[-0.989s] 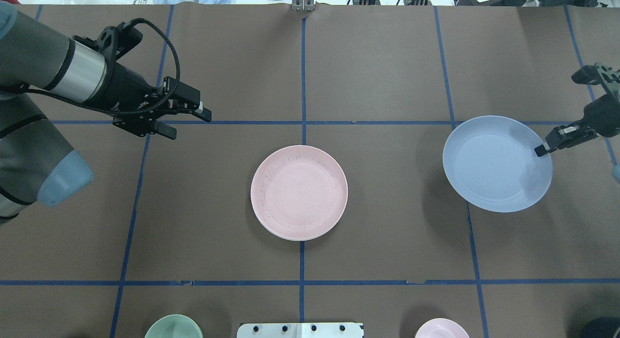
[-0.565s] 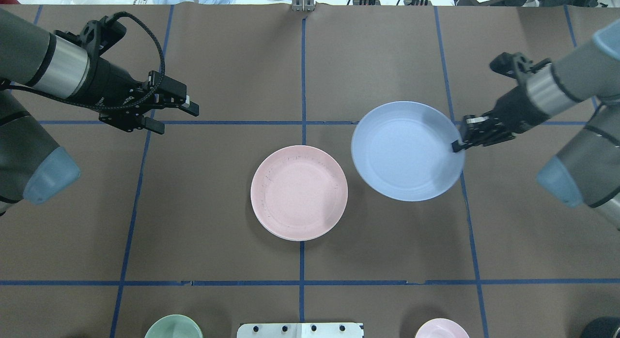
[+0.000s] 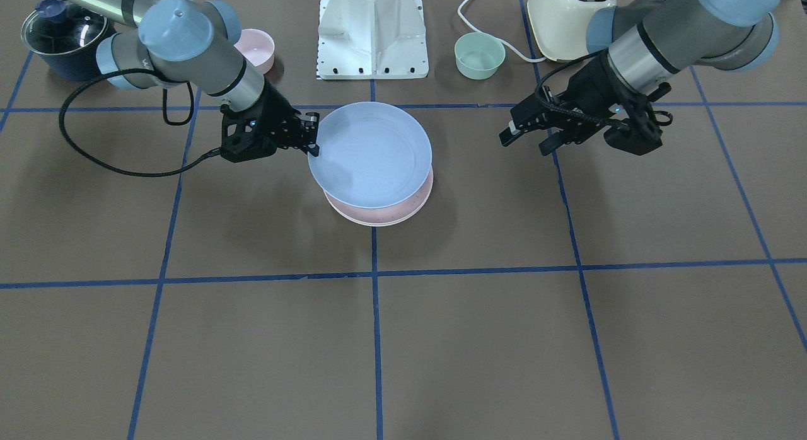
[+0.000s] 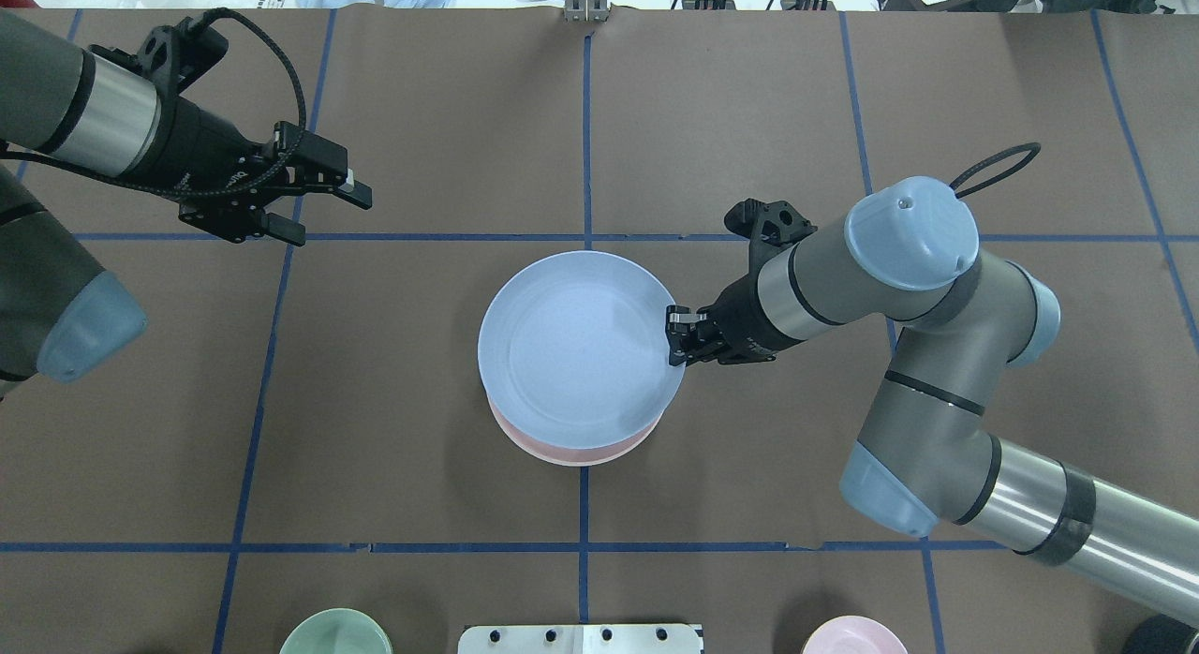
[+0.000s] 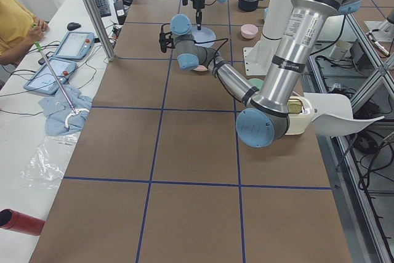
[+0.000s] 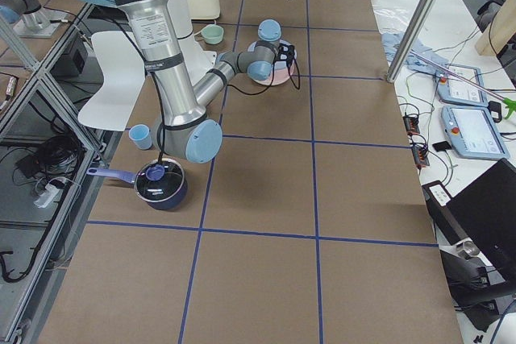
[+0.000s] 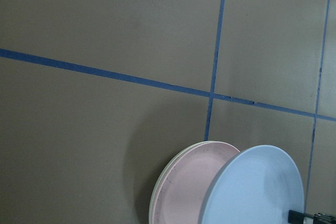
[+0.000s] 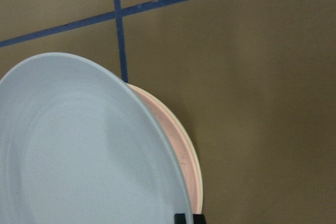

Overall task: Stack three plates with pink and blue
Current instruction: 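Carry the light blue plate with the right gripper onto the pink plate, then release the light blue plate and withdraw the right gripper while the left arm retracts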

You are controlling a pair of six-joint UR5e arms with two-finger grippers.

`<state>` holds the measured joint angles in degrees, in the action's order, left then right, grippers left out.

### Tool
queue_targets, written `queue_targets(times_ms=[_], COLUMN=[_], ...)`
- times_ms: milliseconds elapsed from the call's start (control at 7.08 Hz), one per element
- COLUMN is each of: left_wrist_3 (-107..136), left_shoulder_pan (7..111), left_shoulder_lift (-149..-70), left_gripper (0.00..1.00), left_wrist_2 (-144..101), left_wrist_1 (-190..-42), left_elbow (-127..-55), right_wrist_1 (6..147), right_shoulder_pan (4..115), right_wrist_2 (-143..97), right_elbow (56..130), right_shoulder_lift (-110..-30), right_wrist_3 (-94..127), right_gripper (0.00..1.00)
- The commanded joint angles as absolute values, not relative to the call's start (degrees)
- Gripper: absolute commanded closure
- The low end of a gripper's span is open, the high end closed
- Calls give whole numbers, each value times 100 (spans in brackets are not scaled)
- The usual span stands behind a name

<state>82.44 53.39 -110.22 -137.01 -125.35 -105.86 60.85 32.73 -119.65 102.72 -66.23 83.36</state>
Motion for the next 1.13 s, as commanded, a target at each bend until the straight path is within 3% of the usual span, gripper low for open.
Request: queue_targets(times_ms=[0,141,283,565,989], left_wrist_3=[8244,8253,8253,8253,6616], left_shoulder_pan=[5335,5335,5335,5335,5457], left_shoulder_lift=[-11030,-11030,-11030,-10987,-10242], left_gripper=[1,1,1,1,1], left_wrist_2=[-13693,-13693,-13693,-13606,-13229], left_wrist_1=[-12525,-12524,-12533,-12533,-12568], left_elbow=[-10617,-10617,-10617,-10608,-10652], right_wrist_1=[6073,6073,6065,6073,6135], right_shoulder_pan=[3155,3068,2998,3093,4005], right_wrist_2=[-11839,-11813,-11560,-11531,-11663], right_elbow=[10231,10152,10047,10255,10371], right_shoulder_lift=[-6609,-6635,-6627,-6784,-7844], right_wrist_3=[8402,8350,8324,8332,7068], right_gripper=[100,33,0,0,0])
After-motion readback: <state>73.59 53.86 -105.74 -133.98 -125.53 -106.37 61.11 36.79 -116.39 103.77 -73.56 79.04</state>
